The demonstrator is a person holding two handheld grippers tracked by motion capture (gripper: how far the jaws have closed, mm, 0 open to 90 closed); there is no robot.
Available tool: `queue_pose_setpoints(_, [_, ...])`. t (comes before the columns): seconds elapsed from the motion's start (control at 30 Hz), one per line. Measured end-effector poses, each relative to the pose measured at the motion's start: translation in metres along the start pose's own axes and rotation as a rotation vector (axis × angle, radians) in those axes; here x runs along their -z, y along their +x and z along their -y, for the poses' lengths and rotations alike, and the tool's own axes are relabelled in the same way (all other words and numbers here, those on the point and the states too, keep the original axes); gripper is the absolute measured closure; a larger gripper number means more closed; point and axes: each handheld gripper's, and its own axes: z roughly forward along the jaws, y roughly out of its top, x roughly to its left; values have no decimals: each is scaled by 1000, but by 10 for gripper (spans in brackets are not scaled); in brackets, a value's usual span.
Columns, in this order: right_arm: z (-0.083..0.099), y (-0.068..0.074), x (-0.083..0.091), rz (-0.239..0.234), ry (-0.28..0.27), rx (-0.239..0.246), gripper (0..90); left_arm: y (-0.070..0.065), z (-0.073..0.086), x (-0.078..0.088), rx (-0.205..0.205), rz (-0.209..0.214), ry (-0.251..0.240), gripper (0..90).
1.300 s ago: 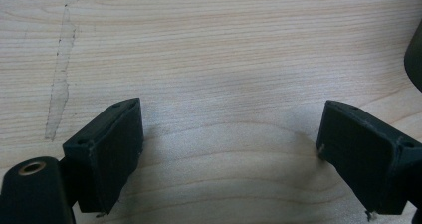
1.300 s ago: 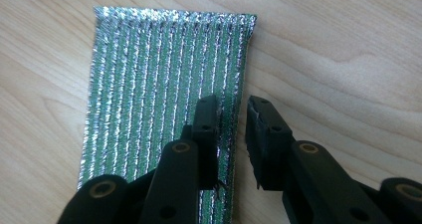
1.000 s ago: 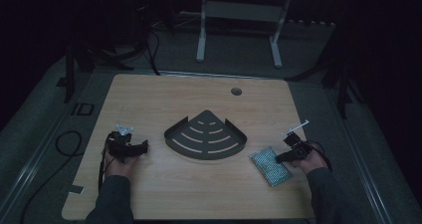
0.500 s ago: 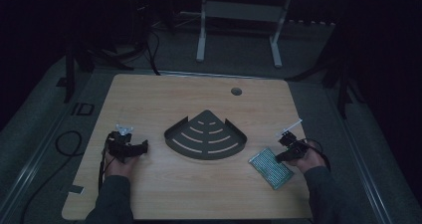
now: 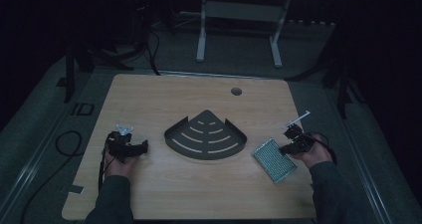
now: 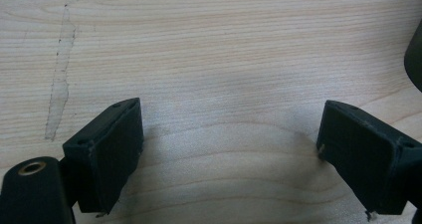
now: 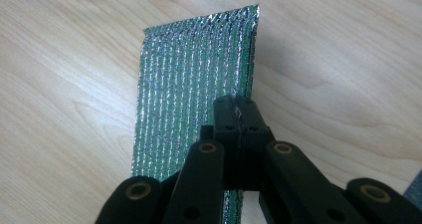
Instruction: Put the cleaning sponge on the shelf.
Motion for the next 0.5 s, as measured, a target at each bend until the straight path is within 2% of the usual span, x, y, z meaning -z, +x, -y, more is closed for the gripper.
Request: queue_pose_setpoints(0.5, [-17, -2, 16, 37, 6, 28, 897, 0, 0, 0, 0, 0, 0, 115])
